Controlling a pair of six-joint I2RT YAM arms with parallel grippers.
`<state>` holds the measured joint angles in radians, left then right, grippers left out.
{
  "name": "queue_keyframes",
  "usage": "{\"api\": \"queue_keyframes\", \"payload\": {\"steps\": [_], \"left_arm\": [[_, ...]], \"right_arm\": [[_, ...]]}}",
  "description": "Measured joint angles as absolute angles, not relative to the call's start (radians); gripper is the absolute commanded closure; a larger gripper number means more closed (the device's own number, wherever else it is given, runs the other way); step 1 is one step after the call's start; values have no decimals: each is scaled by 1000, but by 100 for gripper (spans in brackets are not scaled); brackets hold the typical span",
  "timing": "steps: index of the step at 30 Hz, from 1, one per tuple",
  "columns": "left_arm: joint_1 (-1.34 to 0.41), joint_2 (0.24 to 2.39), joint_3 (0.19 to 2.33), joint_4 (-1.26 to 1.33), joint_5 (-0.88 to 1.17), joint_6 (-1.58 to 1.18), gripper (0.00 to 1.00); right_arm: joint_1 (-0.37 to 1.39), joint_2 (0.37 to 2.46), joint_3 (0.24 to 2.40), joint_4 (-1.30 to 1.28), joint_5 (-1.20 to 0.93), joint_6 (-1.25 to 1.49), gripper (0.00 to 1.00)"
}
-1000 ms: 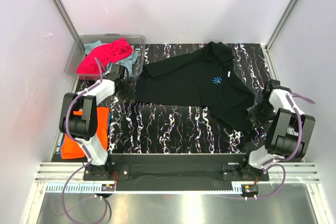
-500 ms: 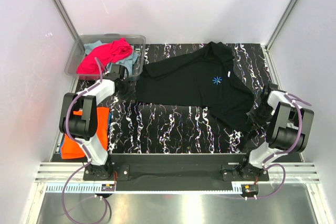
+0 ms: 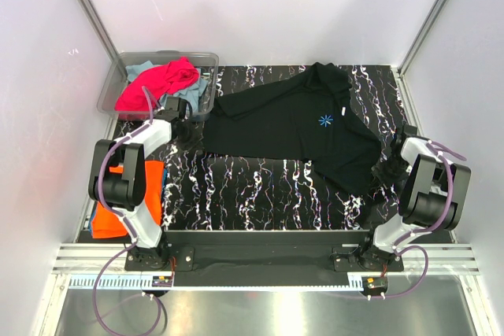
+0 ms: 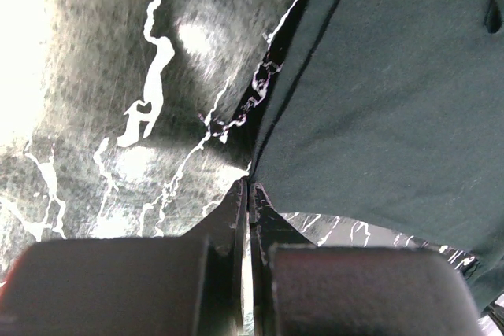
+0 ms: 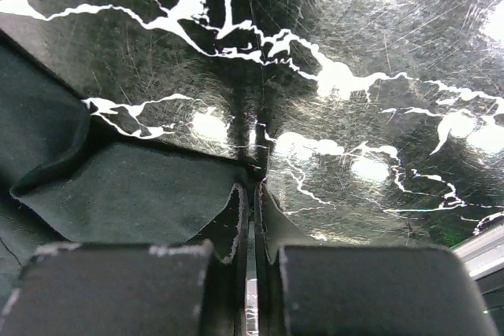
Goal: Fold and stack the t-shirts
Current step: Flatten the tshirt out
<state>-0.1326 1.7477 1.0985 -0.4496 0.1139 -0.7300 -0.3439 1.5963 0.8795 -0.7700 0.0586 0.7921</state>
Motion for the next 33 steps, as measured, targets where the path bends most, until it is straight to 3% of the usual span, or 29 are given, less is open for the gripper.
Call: {"api": "queue_keyframes", "payload": {"steps": [7,19,26,33], "left_arm": [[-133,1661,1034,-455,121,-726,100],[-156,1246,1008,-566,94,-700,100],[-158,1138,1330,-719,60,-649,100],[-170,1142,1723,-756,88,-617,100]], "right_arm": [[-344,1591,937,-770,90,783,100],[-344,1399,1409,-782,208,703,100],[-342,1206,1677,-702,197,688,100],[-342,1144,2052,-657,194,615,100]]}}
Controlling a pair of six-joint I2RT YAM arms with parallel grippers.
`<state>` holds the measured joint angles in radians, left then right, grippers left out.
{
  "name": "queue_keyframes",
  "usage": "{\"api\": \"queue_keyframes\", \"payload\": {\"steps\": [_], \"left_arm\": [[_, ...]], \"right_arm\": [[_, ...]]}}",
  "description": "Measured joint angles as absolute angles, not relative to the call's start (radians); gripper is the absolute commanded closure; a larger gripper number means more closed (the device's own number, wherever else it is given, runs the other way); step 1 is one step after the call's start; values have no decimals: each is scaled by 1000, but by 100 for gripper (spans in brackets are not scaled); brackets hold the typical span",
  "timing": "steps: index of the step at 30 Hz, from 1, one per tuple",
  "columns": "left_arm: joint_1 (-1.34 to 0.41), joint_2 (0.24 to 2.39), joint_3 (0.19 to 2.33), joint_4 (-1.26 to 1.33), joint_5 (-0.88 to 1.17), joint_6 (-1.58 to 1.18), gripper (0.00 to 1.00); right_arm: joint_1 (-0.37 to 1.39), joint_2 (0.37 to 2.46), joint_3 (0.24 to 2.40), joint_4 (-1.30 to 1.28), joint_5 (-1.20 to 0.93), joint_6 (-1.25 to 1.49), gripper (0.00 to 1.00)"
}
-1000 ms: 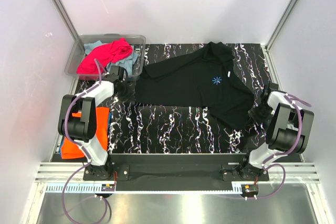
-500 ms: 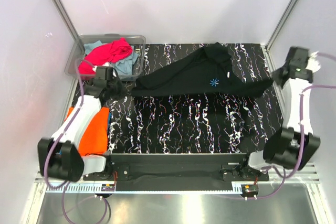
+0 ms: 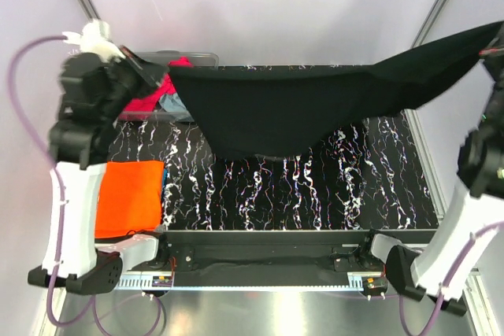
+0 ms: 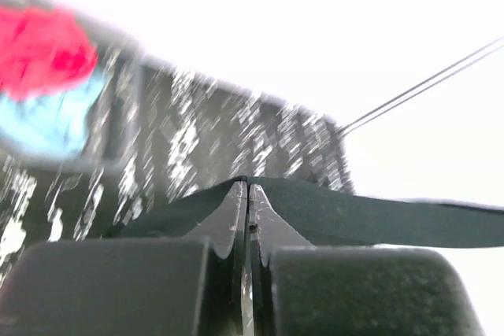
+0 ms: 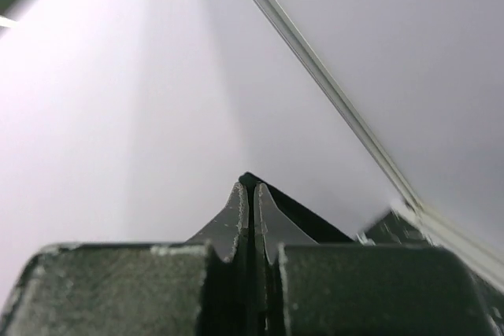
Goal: Fold and stack the t-shirts
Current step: Flatten the tshirt out
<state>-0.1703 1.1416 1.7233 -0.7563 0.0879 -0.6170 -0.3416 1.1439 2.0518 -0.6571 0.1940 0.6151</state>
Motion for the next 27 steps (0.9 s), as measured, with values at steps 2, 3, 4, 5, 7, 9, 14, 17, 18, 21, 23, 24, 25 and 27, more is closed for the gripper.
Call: {"api": "queue_keyframes", "payload": {"steps": [2,3,4,5,7,9,14,17,18,21,23,24,25,27], "left_arm": [[-171,1140,1826,-758,103,-614,100],[-171,1138,1874,-762,110,-613,100],[-171,1135,1908,-759,117,-613,100],[-171,1124,1945,-757,125,-612,100],[-171,1098,1985,-755,139,-613,100],[-171,1069,1999,-755,152,-615,100],[-171,1027,2056,-754,168,-626,100],[-171,1040,2109,-747,169,-628,100],[-171,1052,2128,-746,168,-628,100],[-171,1101,2162,-723,161,-628,100],[-171,1156,2180,-696,157,-628,100],[-171,1190,2187,-681,157,-629,100],[-171,1229,2195,-665,157,-629,100],[-171,1306,2206,-633,157,-635,100]], "right_arm": [[-342,1130,2152,-651,197,596,100],[-342,1127,2202,-653,198,586,100],[-342,1124,2256,-651,200,575,100],[-342,1118,2301,-653,201,568,100],[-342,1108,2385,-650,207,551,100],[-342,1096,2465,-646,224,529,100],[-340,1085,2576,-626,253,492,100],[-340,1089,2579,-611,262,482,100],[-340,1093,2570,-602,265,482,100],[-340,1129,2536,-563,268,482,100],[-340,1180,2525,-537,267,482,100],[-340,1211,2521,-521,265,482,100],[-340,1248,2517,-506,262,482,100],[-339,1330,2514,-481,253,483,100]]}}
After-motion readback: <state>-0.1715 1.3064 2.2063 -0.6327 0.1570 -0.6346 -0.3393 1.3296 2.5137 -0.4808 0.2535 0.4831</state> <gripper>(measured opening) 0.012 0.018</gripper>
